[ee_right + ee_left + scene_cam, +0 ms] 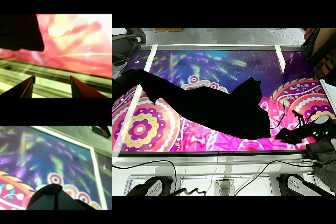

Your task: Fold the clothes and pants, and hang the long-sleeved shirts on hangers.

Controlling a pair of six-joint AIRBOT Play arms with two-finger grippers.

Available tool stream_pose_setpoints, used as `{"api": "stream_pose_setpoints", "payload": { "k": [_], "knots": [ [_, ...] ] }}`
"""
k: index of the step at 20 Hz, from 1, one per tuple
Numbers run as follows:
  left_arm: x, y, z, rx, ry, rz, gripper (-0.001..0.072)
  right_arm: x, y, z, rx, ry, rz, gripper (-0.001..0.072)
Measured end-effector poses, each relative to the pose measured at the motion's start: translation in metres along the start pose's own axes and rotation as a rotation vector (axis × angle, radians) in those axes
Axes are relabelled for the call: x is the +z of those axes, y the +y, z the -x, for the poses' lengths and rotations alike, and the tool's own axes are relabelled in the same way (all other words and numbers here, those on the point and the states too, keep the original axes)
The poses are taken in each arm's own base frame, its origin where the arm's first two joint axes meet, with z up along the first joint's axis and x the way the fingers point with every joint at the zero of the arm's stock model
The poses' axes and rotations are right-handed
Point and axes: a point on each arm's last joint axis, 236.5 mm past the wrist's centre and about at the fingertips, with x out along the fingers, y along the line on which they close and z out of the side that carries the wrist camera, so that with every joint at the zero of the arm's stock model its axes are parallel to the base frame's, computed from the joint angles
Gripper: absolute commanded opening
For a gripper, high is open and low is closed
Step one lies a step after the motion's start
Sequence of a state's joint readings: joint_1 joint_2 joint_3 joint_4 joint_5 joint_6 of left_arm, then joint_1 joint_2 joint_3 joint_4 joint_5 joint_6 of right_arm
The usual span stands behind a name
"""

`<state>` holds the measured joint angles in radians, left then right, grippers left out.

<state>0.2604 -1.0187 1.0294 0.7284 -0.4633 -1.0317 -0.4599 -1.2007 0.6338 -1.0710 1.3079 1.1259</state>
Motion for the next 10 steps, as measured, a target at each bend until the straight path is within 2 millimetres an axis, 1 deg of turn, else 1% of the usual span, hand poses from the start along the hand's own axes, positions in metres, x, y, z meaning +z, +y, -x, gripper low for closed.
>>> {"api": "stream_pose_setpoints", "payload": {
  "k": [2,5,7,9,10],
  "knots": [
    [0.0,0.0,0.0,0.001,0.002,-0.001,0.0011,-0.006,0.005,-0.019,0.066,0.004,-0.054,0.0484],
    [-0.002,0.0,-0.001,-0.002,0.009,-0.002,0.0011,-0.002,0.02,-0.038,0.188,-0.01,-0.136,0.0473],
    [-0.002,0.0,-0.001,-0.001,0.01,-0.002,0.0011,0.01,0.028,-0.045,0.255,-0.05,-0.164,0.037],
    [-0.003,0.0,-0.001,-0.002,0.011,-0.003,0.0011,0.027,0.031,-0.048,0.29,-0.116,-0.164,0.0282],
    [-0.003,0.0,-0.001,-0.002,0.011,-0.003,0.0011,0.036,0.03,-0.049,0.297,-0.154,-0.157,0.021]
  ]
}}
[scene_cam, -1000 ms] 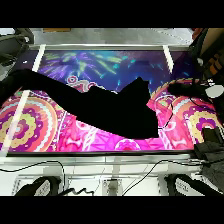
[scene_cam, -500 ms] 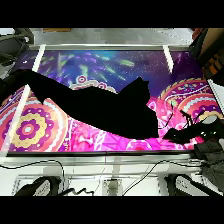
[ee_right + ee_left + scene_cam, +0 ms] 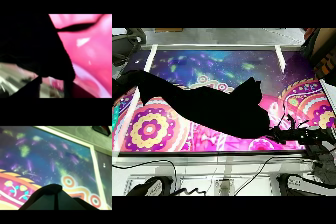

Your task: Fold the clothes and pants, and hang the long-sleeved shirts on hangers.

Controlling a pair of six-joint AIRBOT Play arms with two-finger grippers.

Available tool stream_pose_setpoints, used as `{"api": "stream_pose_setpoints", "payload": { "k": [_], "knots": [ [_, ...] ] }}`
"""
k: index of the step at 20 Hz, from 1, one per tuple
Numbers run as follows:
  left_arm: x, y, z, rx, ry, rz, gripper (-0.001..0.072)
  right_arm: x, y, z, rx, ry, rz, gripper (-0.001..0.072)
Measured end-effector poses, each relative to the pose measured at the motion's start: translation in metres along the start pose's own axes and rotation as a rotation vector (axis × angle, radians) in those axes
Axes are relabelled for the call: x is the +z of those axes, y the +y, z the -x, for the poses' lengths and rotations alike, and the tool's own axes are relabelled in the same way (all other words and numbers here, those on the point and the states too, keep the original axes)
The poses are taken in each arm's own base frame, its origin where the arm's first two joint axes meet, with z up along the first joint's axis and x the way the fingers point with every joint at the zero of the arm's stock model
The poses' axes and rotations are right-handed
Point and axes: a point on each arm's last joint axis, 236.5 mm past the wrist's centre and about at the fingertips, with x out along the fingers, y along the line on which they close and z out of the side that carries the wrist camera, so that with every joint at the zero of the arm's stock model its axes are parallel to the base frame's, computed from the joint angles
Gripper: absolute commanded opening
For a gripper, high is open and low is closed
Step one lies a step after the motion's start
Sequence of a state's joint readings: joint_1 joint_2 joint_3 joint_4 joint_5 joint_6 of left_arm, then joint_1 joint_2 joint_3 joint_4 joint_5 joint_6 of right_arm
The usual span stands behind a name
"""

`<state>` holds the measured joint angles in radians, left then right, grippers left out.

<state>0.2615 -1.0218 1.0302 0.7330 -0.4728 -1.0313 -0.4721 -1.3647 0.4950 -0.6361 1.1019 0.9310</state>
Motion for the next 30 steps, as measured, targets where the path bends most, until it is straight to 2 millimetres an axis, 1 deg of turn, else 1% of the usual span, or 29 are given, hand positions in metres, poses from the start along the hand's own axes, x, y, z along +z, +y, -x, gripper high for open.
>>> {"api": "stream_pose_setpoints", "payload": {
  "k": [2,5,6,8,9,12,14,16,17,18,19,20,21,22,23,27,30],
  "knots": [
    [-0.001,0.002,0.0,0.007,0.004,-0.016,0.0011,0.016,-0.001,-0.001,0.003,-0.066,0.035,0.0026],
    [-0.003,0.006,0.0,0.026,0.015,-0.057,0.001,0.034,0.003,0.0,0.015,-0.14,0.107,0.0015],
    [-0.003,0.008,0.0,0.032,0.016,-0.063,0.0009,0.043,0.005,0.002,0.02,-0.174,0.134,0.0015],
    [0.0,0.016,0.002,0.054,0.005,-0.041,0.0009,0.062,0.019,0.01,0.053,-0.232,0.176,0.0014],
    [0.004,0.024,0.003,0.074,-0.01,-0.017,0.0009,0.072,0.026,0.015,0.063,-0.26,0.198,0.0014],
    [0.019,0.058,0.013,0.152,-0.062,0.072,0.0009,0.111,0.052,0.04,0.085,-0.355,0.269,0.0014],
    [0.027,0.087,0.023,0.211,-0.096,0.128,0.0008,0.138,0.074,0.062,0.096,-0.421,0.313,0.0013],
    [0.032,0.11,0.033,0.259,-0.118,0.163,0.0009,0.163,0.097,0.086,0.1,-0.481,0.353,0.0013],
    [0.033,0.118,0.037,0.277,-0.123,0.173,0.001,0.171,0.103,0.096,0.081,-0.493,0.376,0.0014],
    [0.033,0.125,0.04,0.291,-0.122,0.18,0.001,0.176,0.103,0.103,0.046,-0.49,0.391,0.0013],
    [0.032,0.13,0.042,0.301,-0.118,0.182,0.001,0.175,0.099,0.106,0.002,-0.466,0.404,0.0013],
    [0.03,0.134,0.043,0.31,-0.111,0.181,0.001,0.169,0.09,0.105,-0.049,-0.418,0.42,0.002],
    [0.029,0.136,0.044,0.316,-0.105,0.18,0.001,0.159,0.079,0.101,-0.09,-0.36,0.428,0.0189],
    [0.026,0.138,0.043,0.319,-0.094,0.182,0.0011,0.145,0.067,0.096,-0.125,-0.288,0.432,0.0459],
    [0.022,0.139,0.042,0.319,-0.081,0.183,0.0011,0.13,0.056,0.09,-0.147,-0.219,0.422,0.0497],
    [0.004,0.141,0.035,0.309,-0.01,0.195,0.0011,0.082,0.017,0.067,-0.187,-0.037,0.304,0.0497],
    [-0.008,0.141,0.031,0.301,0.032,0.204,0.0011,0.057,-0.005,0.046,-0.176,0.054,0.183,0.0497]
  ]
}}
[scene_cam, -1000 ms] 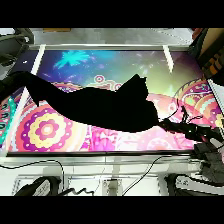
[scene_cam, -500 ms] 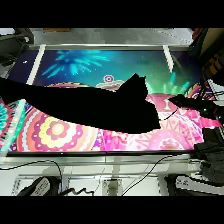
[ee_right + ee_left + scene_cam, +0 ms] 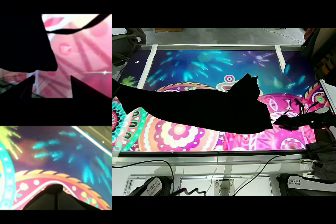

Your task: Fold the clothes and pants, and hang the long-sleeved shirts on hangers.

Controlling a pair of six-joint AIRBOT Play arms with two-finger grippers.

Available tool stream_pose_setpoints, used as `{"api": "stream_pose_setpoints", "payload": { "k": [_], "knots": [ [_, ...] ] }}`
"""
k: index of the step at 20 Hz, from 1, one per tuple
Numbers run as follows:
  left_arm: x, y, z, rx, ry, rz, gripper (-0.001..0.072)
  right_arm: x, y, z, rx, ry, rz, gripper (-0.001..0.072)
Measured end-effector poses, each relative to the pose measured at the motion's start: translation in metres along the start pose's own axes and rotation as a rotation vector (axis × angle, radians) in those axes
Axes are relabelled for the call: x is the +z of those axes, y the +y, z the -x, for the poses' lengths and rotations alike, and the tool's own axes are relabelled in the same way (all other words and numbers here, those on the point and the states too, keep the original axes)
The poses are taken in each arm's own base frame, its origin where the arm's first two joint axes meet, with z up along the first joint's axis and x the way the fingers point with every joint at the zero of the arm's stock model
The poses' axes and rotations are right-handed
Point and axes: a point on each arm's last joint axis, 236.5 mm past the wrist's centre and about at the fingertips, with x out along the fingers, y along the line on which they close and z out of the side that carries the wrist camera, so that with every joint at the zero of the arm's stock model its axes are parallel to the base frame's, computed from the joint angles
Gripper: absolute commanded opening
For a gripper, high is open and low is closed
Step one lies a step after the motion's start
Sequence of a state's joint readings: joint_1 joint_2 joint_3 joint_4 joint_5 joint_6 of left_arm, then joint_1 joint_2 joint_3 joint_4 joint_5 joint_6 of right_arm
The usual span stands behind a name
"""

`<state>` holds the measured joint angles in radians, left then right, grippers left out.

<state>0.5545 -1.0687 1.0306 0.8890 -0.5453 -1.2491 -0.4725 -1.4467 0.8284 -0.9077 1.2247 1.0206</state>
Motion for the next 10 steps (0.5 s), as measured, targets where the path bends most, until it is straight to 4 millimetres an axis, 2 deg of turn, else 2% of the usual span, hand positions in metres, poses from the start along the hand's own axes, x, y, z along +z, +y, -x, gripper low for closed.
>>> {"api": "stream_pose_setpoints", "payload": {
  "k": [2,5,7,9,10],
  "knots": [
    [-0.004,0.0,-0.002,-0.002,0.016,0.002,0.0011,-0.005,0.005,-0.015,0.07,0.028,-0.082,0.0497],
    [-0.007,0.0,-0.003,-0.003,0.025,0.003,0.0011,0.001,0.017,-0.033,0.187,0.027,-0.198,0.0463],
    [-0.008,0.0,-0.003,-0.004,0.03,0.003,0.0011,0.005,0.018,-0.044,0.213,0.024,-0.228,0.0258],
    [-0.008,0.0,-0.003,-0.004,0.032,0.003,0.0011,0.01,0.02,-0.053,0.22,0.004,-0.196,0.0011],
    [-0.008,0.0,-0.003,-0.004,0.032,0.003,0.0011,0.015,0.02,-0.056,0.215,-0.015,-0.172,0.0015]
  ]
}}
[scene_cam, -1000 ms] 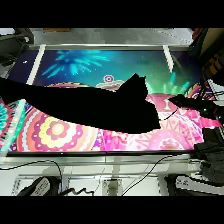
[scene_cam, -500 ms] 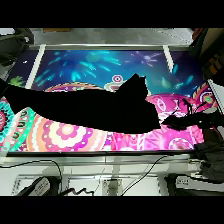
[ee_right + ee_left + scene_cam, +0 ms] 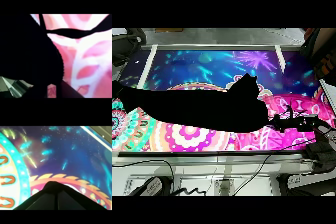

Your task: Fold the clothes and pants, and hang the long-sleeved shirts on hangers.

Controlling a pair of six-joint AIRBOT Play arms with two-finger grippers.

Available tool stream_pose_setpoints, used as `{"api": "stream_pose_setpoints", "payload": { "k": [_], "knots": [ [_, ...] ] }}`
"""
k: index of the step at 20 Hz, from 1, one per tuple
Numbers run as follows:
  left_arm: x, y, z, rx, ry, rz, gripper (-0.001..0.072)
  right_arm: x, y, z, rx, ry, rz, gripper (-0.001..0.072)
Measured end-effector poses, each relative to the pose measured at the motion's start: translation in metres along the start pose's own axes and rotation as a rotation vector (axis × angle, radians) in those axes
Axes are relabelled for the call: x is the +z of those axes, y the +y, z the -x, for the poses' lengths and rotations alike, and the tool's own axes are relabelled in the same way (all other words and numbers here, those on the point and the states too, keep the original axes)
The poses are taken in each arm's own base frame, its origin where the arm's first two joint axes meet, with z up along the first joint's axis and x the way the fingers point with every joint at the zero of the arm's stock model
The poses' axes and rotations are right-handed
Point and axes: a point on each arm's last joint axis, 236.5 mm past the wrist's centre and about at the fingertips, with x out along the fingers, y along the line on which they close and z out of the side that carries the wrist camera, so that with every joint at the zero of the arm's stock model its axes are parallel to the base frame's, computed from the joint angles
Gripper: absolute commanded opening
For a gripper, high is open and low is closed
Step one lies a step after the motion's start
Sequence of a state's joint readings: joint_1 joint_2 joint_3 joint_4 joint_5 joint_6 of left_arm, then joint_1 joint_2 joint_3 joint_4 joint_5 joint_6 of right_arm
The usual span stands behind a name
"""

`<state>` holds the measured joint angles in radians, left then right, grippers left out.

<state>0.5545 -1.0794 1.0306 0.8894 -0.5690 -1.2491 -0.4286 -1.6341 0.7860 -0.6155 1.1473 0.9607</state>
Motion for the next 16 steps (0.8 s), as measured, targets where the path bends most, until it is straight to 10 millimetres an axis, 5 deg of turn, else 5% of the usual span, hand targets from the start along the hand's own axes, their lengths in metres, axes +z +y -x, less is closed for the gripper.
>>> {"api": "stream_pose_setpoints", "payload": {
  "k": [4,7,12,16],
  "knots": [
    [0.0,0.0,0.0,0.0,-0.001,-0.001,0.0008,0.03,0.02,-0.003,0.033,-0.091,0.097,0.0013],
    [0.011,0.0,0.001,0.005,-0.035,0.003,0.0006,0.072,0.054,0.021,0.052,-0.216,0.193,0.0013],
    [0.062,-0.008,0.003,-0.006,-0.147,0.06,0.0005,0.154,0.137,0.116,-0.004,-0.534,0.369,0.0012],
    [0.084,-0.021,-0.003,-0.041,-0.138,0.054,0.0007,0.175,0.19,0.202,-0.162,-0.721,0.52,0.0012]
  ]
}}
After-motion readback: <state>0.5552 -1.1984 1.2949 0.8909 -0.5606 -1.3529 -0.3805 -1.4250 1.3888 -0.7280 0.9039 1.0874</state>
